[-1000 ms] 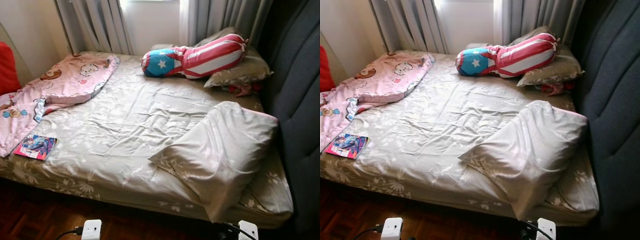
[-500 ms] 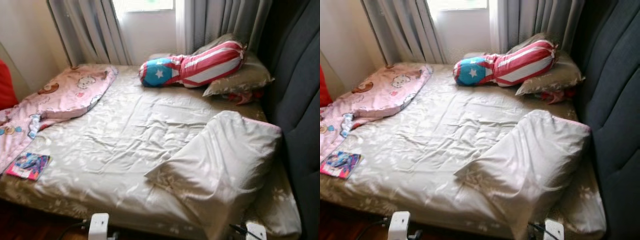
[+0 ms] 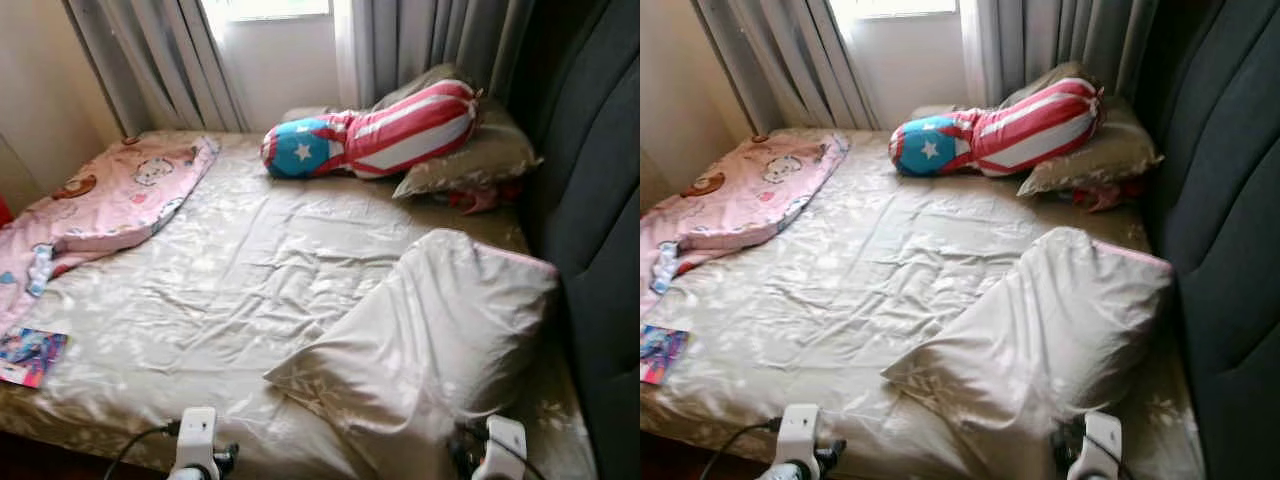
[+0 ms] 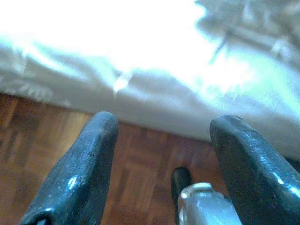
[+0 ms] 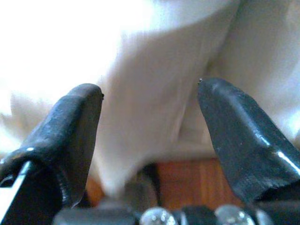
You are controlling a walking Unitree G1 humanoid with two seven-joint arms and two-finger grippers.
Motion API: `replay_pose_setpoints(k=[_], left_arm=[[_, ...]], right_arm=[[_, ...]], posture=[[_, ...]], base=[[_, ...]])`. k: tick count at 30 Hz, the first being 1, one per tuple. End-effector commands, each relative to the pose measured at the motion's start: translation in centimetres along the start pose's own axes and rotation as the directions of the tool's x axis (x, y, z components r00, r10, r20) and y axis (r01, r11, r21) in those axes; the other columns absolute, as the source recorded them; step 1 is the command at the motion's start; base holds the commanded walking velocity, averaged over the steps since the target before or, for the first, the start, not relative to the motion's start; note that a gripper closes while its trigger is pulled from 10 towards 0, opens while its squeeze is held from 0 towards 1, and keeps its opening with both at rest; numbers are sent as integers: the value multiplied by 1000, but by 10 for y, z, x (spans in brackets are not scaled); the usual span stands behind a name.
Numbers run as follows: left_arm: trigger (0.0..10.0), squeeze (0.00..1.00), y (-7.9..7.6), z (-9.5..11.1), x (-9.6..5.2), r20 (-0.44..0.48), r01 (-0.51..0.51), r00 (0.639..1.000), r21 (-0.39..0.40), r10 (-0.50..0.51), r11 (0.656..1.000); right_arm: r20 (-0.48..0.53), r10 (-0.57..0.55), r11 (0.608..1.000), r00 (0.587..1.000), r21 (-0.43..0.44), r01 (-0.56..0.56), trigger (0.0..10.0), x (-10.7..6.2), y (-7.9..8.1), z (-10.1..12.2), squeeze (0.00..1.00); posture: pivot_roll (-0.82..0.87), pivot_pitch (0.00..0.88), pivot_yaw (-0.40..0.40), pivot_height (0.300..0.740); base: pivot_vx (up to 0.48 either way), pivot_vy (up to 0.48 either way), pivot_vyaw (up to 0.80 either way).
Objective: Clean up the room
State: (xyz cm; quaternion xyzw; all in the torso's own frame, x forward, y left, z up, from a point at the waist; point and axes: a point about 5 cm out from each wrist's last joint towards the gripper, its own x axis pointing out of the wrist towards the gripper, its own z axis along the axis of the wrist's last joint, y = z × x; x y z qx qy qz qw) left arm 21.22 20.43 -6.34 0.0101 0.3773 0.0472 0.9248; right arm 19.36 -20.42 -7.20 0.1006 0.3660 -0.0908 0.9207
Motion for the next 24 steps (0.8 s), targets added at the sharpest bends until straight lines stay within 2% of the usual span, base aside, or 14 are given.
replay_pose_setpoints(k=[1,5,9,11,13,15,24], left_arm=[[10000,0,10,4,0,25,-21,999,-16,22,1000],[10000,0,12,14,1,75,-19,997,-17,20,1000],[10000,0,13,21,2,116,-20,993,-22,23,1000],[10000,0,11,32,3,172,-14,985,-19,17,1000],[10000,0,11,34,3,184,-13,983,-21,17,1000],[10000,0,14,43,2,242,-19,970,-48,30,999],[10000,0,24,65,-1,375,-32,925,-74,58,997]], right_arm=[[9,37,999,999,18,-37,10000,0,11,-3,0],[146,66,997,987,27,-71,10000,10,34,35,0],[213,93,995,973,24,-101,10000,10,40,45,0],[255,116,992,960,10,-122,10000,10,43,52,0],[263,118,992,958,8,-124,10000,10,43,53,0],[311,115,992,943,12,-125,10000,10,43,62,0],[424,138,987,895,15,-160,10000,9,53,87,0]], posture=[[-28,0,21,719],[-40,0,36,719],[-32,0,37,719],[-33,0,30,719],[-34,0,29,719],[-30,0,16,719],[-18,0,-3,719]], base=[[0,0,0],[0,0,0],[0,0,0],[0,0,0],[0,0,0],[0,0,0],[0,0,0]])
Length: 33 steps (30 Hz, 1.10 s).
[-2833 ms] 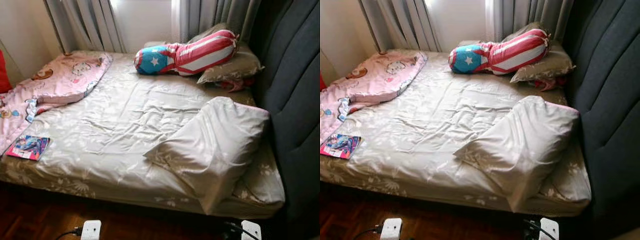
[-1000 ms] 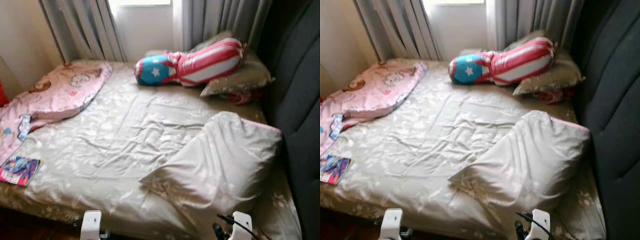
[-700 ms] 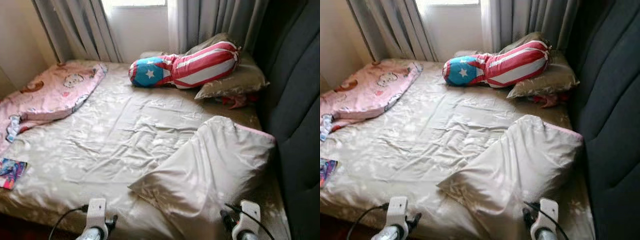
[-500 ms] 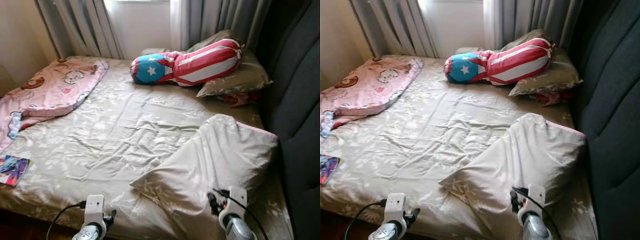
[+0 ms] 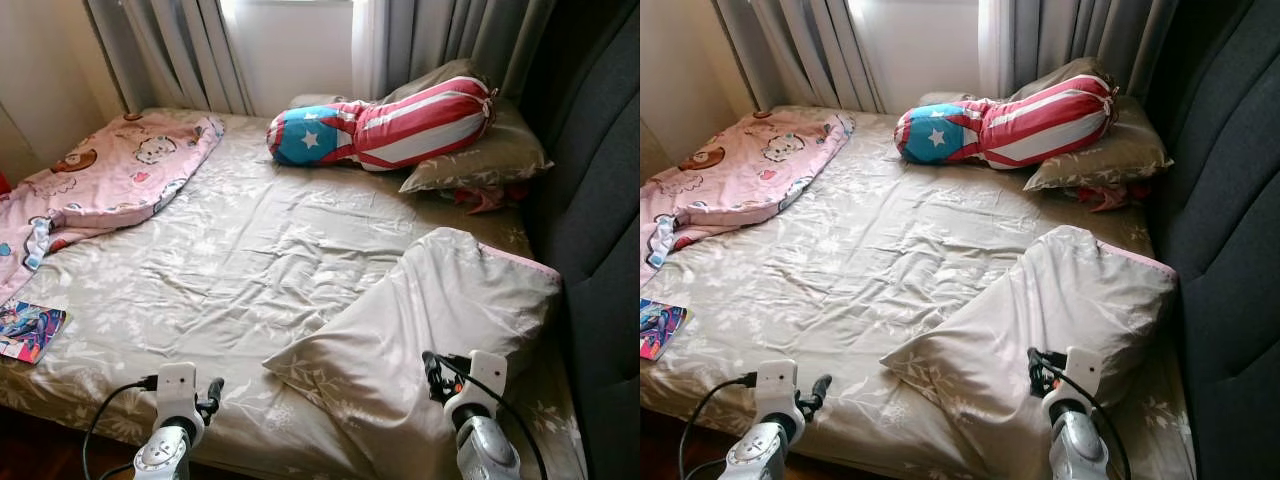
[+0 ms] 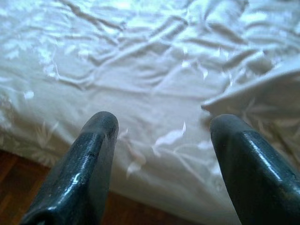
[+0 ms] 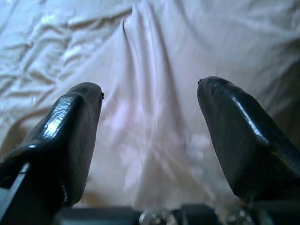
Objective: Clean up the room
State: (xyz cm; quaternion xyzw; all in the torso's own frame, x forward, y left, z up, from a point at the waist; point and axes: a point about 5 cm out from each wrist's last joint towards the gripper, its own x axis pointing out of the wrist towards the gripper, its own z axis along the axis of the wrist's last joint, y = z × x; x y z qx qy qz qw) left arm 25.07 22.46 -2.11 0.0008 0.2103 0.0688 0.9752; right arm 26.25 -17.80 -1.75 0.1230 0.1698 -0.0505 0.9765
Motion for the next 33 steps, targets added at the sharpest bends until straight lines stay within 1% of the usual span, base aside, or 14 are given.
replay_pose_setpoints(k=[1,3,7,8,9,10,11,13,14,17,19,21,26,33], left_arm=[[10000,0,4,7,2,39,-16,999,-14,16,1000],[10000,0,1,15,3,91,-7,996,-19,8,1000],[10000,0,-6,23,2,163,13,987,-10,-11,1000],[10000,0,-11,28,3,191,32,981,3,-32,999],[10000,0,-15,31,3,204,48,978,16,-50,999],[10000,0,-15,31,3,204,48,978,16,-50,999],[10000,0,-22,33,3,217,72,973,35,-78,997],[10000,0,-29,35,2,230,93,968,60,-104,994],[10000,0,-32,39,1,258,99,959,68,-113,993],[10000,0,-34,44,-5,307,90,945,72,-108,993],[10000,0,-34,45,-8,317,88,943,71,-106,994],[10000,0,-35,45,-13,327,87,939,74,-106,993],[10000,0,-33,45,-16,327,77,940,70,-95,995],[10000,0,-40,50,-16,324,101,938,77,-121,992]], right_arm=[[44,11,1000,999,12,-12,10000,4,4,9,0],[74,21,1000,997,10,-22,10000,5,6,14,0],[104,16,1000,994,-9,-16,10000,2,4,14,0],[116,6,999,993,-32,-2,10000,1,3,15,0],[123,-2,999,992,-37,7,10000,0,2,15,0],[123,-2,999,992,-37,7,10000,0,2,15,0],[133,-22,999,991,-37,27,10000,-3,-1,14,0],[139,-42,998,989,-33,47,10000,-6,-5,12,0],[143,-50,998,988,-39,57,10000,-10,-10,9,0],[124,-79,995,989,-59,86,10000,-15,-17,4,0],[118,-77,994,990,-68,85,10000,-15,-17,3,0],[111,-49,993,993,-100,60,10000,-14,-13,3,0],[134,-25,994,991,-103,39,10000,-14,-9,5,0],[163,-35,994,986,-94,51,10000,-13,-8,10,0]], posture=[[-18,0,-3,719],[-12,0,0,719],[-37,0,21,719],[-54,0,30,719],[-59,0,31,719],[-59,0,31,719],[-60,0,27,719],[-55,0,23,719],[-53,0,14,719],[-36,0,-6,719],[-39,0,-9,714],[-38,0,-18,699],[-42,0,-18,674],[-49,0,-7,674]], base=[[0,0,0],[0,0,0],[0,0,0],[0,0,0],[0,0,0],[0,0,0],[0,0,0],[0,0,0],[0,0,0],[0,0,0],[0,0,0],[0,0,0],[0,0,0],[0,0,0]])
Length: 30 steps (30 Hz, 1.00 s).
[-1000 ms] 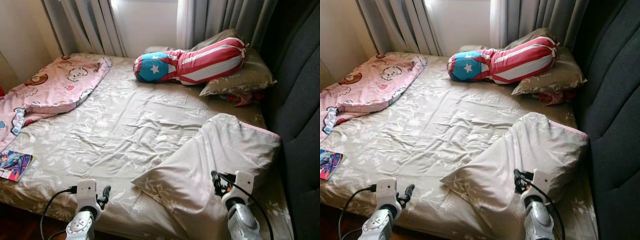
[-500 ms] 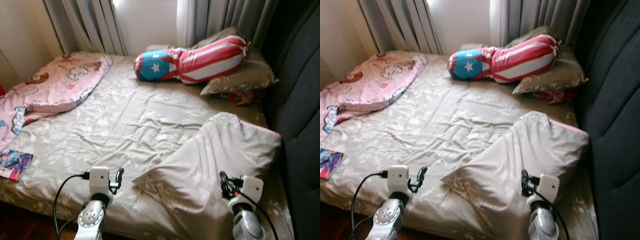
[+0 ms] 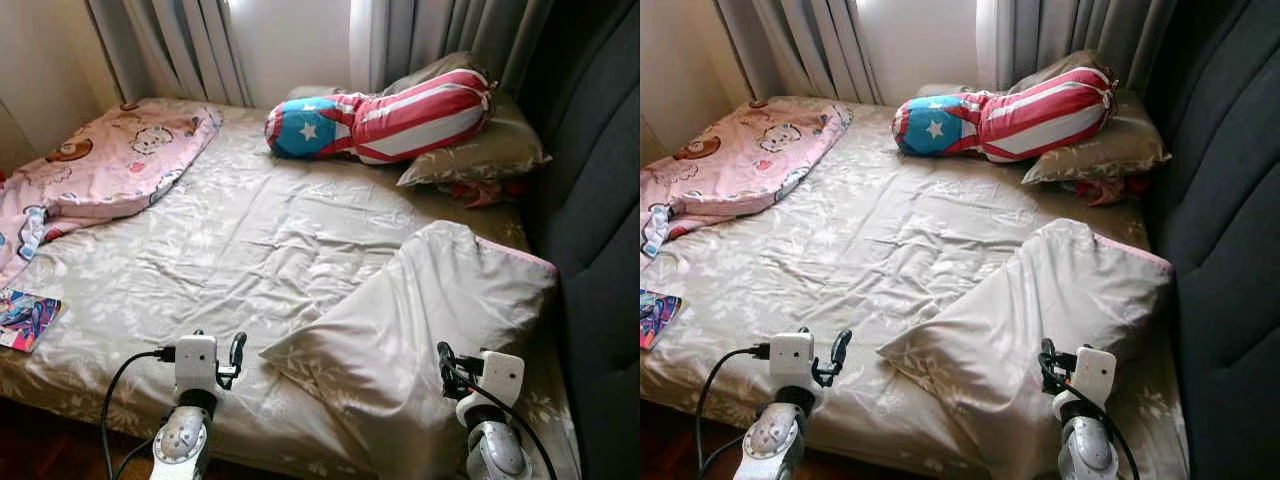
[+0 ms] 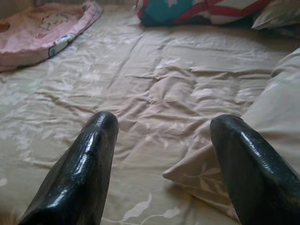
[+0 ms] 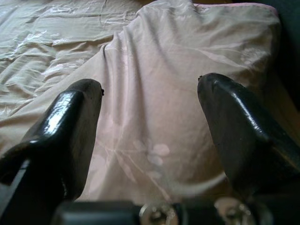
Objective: Clean up the room
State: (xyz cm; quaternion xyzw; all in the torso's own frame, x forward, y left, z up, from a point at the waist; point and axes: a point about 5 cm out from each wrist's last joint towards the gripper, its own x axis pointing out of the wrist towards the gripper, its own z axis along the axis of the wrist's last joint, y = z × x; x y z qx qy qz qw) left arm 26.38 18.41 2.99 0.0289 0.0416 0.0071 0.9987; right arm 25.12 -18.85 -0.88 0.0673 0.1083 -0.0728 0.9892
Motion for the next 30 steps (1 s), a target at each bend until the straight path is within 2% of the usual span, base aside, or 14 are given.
replay_pose_setpoints(k=[1,11,30], left_arm=[[10000,0,0,-1,-2,-10,2,1000,1,-2,1000],[10000,0,2,0,-3,-16,9,1000,3,-9,1000],[10000,0,8,-5,0,-50,1,999,0,-1,1000]], right_arm=[[26,2,1000,1000,1,-2,10000,0,2,3,0],[-23,25,1000,999,1,-25,10000,-6,9,-8,0],[-37,72,997,997,15,-72,10000,-1,24,-6,0]], posture=[[-49,0,-7,674],[-37,0,-1,674],[-24,0,-1,674]], base=[[0,0,0],[0,0,0],[0,0,0]])
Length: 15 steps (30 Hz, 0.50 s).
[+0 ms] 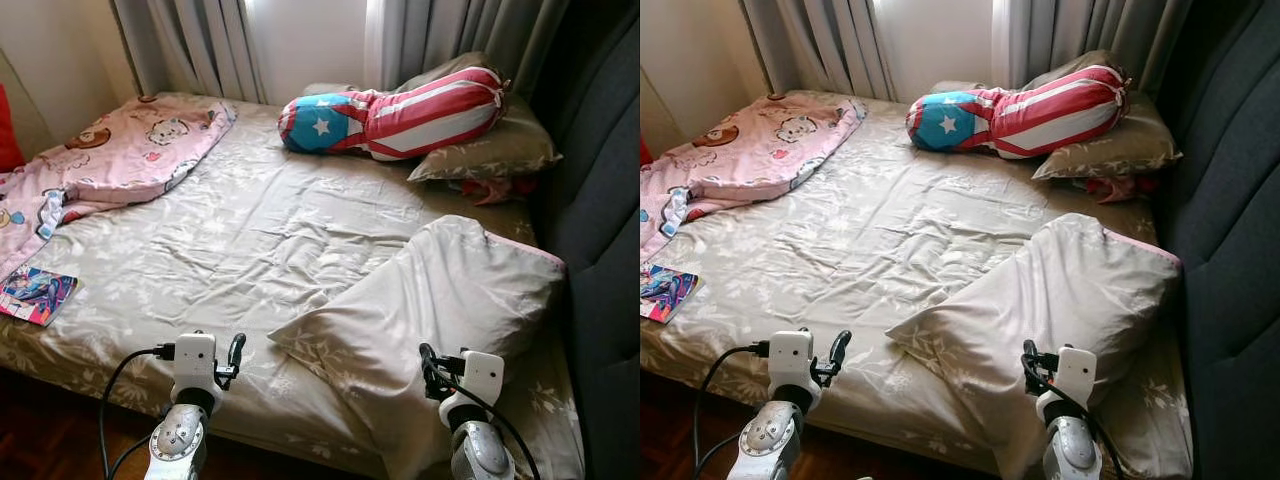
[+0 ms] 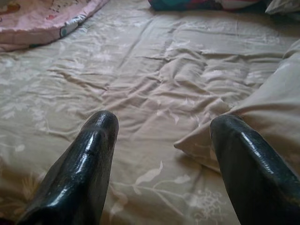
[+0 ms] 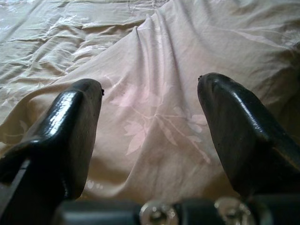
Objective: Clean up the room
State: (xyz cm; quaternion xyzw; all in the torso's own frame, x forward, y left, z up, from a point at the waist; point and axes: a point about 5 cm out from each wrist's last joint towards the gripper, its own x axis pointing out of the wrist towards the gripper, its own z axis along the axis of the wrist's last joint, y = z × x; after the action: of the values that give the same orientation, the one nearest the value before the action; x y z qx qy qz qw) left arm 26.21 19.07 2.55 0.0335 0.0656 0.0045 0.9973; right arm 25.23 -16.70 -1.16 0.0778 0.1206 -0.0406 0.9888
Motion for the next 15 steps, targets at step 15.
replay_pose_setpoints(k=[15], left_arm=[[10000,0,5,-1,5,-16,-2,1000,-9,1,1000]], right_arm=[[-23,3,1000,1000,-4,-3,10000,1,4,-2,0]], posture=[[-23,0,6,650]], base=[[0,0,0]])
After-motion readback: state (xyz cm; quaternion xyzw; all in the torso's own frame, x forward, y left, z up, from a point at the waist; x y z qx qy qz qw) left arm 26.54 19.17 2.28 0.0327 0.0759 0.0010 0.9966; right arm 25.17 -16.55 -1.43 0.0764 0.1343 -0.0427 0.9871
